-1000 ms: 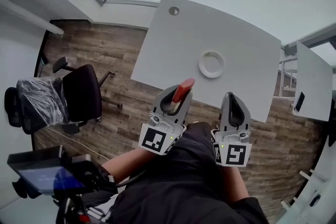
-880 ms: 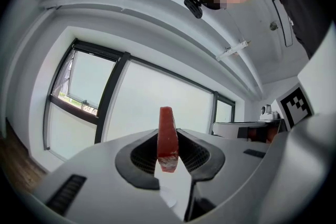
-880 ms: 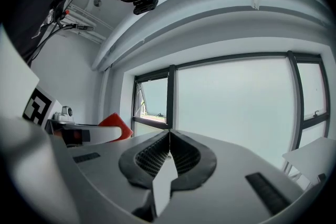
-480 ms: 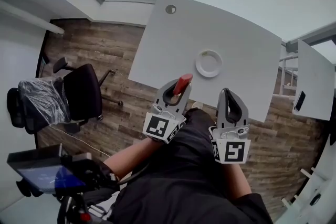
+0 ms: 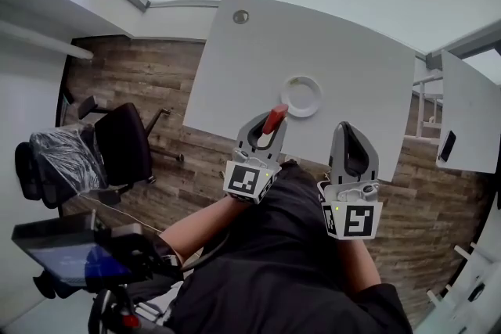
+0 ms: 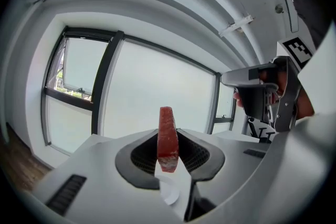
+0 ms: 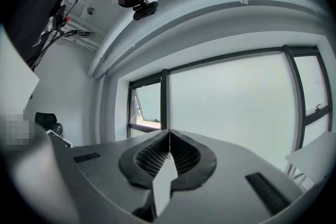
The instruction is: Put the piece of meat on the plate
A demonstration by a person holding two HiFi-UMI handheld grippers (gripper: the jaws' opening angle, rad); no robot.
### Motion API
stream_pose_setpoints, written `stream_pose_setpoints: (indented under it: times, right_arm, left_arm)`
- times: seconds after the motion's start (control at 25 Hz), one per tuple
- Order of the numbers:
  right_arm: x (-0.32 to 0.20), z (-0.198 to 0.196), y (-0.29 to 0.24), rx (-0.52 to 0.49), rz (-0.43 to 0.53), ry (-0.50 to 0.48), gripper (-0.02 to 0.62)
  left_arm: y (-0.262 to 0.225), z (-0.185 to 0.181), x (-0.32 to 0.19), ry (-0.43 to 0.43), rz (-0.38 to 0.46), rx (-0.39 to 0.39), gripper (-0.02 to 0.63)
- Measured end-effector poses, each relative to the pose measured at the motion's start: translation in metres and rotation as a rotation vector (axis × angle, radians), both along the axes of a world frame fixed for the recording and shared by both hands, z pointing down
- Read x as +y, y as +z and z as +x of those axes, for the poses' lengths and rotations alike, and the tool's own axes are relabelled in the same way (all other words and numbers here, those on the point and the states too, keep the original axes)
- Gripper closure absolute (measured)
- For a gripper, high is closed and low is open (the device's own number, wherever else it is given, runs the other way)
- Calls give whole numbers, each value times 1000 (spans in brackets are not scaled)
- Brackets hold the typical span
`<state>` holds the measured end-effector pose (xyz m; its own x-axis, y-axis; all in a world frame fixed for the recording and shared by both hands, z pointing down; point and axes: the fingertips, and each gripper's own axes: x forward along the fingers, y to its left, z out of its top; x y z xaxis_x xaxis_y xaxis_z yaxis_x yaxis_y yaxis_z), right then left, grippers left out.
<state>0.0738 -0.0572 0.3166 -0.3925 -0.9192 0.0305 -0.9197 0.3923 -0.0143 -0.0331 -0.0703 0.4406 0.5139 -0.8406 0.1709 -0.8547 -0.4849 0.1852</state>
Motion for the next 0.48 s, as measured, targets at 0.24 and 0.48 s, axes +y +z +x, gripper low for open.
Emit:
stream_pose_setpoints:
  times: [0.24, 0.48]
  right_arm:
    - [-10, 16, 10, -3, -9, -17, 589]
    - [-15, 27, 11, -9, -8, -22, 589]
  left_arm:
    - [25, 17, -19, -11, -39, -45, 511]
    - [55, 36, -31, 22, -92, -79, 511]
